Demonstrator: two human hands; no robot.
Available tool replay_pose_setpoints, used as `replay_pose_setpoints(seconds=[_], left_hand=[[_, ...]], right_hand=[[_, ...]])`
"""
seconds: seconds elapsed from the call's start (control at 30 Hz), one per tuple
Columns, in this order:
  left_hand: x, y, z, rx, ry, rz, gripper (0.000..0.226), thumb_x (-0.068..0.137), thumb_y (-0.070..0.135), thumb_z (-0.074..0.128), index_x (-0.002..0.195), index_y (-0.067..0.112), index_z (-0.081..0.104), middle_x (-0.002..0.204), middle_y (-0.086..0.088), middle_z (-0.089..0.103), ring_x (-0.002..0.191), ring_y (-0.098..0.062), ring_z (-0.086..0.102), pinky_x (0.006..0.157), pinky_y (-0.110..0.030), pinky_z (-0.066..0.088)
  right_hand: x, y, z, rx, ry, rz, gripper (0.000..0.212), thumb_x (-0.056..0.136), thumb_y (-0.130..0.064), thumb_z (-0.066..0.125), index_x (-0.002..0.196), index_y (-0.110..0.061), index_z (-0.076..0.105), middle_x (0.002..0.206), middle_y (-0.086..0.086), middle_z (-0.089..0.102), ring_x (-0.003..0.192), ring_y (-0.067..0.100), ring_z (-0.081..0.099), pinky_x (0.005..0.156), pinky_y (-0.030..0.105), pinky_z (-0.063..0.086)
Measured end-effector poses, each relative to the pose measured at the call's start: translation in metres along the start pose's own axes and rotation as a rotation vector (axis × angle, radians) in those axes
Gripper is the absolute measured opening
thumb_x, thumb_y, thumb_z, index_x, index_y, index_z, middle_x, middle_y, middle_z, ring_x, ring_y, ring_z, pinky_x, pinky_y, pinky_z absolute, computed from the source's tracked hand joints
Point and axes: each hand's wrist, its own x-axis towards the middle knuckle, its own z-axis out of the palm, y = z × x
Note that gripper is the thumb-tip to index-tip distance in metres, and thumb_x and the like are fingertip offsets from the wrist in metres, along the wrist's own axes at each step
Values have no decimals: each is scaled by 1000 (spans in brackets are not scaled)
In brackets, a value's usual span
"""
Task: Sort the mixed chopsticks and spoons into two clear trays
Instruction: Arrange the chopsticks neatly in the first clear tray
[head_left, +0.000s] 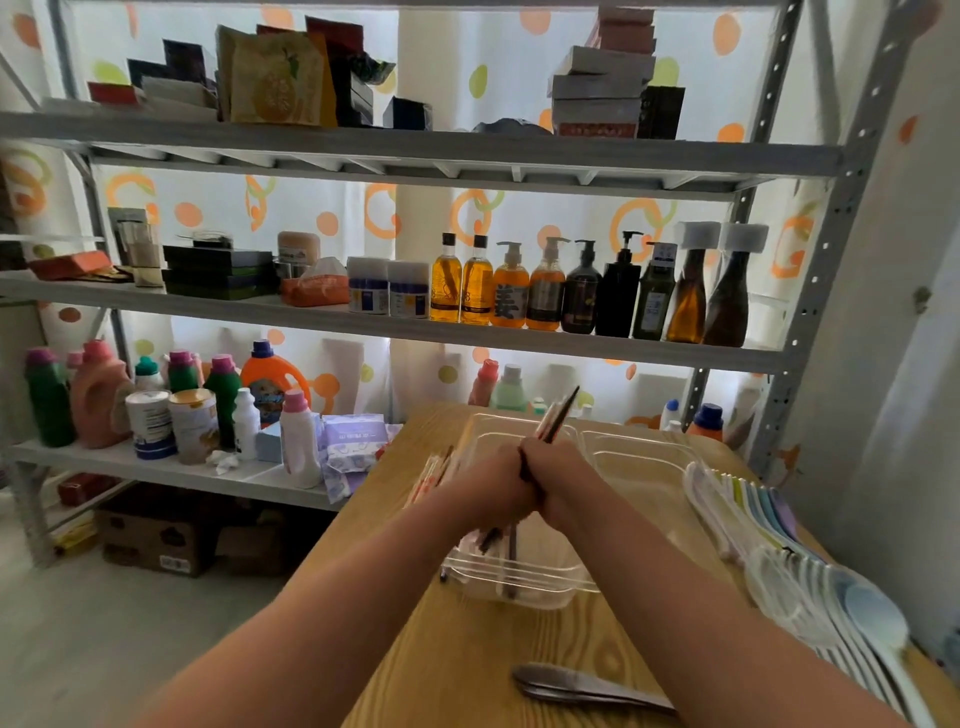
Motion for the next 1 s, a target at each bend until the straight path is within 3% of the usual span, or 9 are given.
replay_pose_setpoints(seconds=[0.1,0.17,0.37,0.43,0.5,0.6,0.73,0.87,1.0], left_hand=[[-2,-5,-6,-225,-90,-13,23,97,20,45,113,9,56,93,-9,62,75,-16,59,66,-31,55],[0,-12,-13,-306,-70,-38,21,99,27,42,106,15,58,88,-2,63,74,-14,59,62,-25,51],[15,-64,-34,-382,394,-236,25,97,25,41,90,15,63,88,-6,69,84,-26,65,83,-42,55],[16,-81,-33,-359,433,-343,27,95,25,40,93,12,64,98,-13,68,94,-33,62,89,-44,51],[16,-95,-30,-271,427,-412,29,97,26,40,98,9,64,100,-12,67,94,-28,60,83,-35,47],[11,-111,-24,-128,403,-468,21,94,22,43,85,12,59,84,-6,61,83,-22,55,72,-28,40],[9,-127,-12,-75,240,-539,21,89,24,51,85,7,63,85,-16,64,84,-27,61,69,-28,43],[11,-129,-5,16,210,-562,37,86,39,58,108,9,62,109,-12,65,101,-28,61,88,-36,51],[15,-123,-7,114,157,-573,42,89,42,57,115,10,60,115,-10,63,105,-24,59,92,-33,50]], right_hand=[[7,-2,-9,-42,51,-17,30,94,0,40,124,3,43,107,22,56,88,30,59,65,35,52],[15,-3,-12,-36,77,-27,27,94,1,37,120,1,42,96,21,56,78,28,60,58,34,52],[34,5,-15,41,121,-87,24,94,3,35,117,-2,40,76,12,49,61,19,54,59,31,53],[35,13,-14,-12,88,-77,27,90,7,38,116,2,43,74,13,50,60,21,54,59,32,53],[33,21,-13,-57,33,-45,21,88,10,41,105,3,48,73,13,53,61,22,55,59,34,52],[29,27,-10,-153,-34,6,21,85,12,44,85,-7,52,76,11,58,70,24,60,72,44,55],[37,33,-11,-298,-4,62,28,85,3,51,113,-2,49,90,13,60,89,28,63,86,47,53],[38,31,-17,-342,-20,30,54,88,-7,55,138,-6,35,95,9,56,88,23,59,77,37,51],[32,25,-16,-290,-49,-29,61,86,-6,57,142,-9,33,103,14,60,87,24,62,74,35,51]])
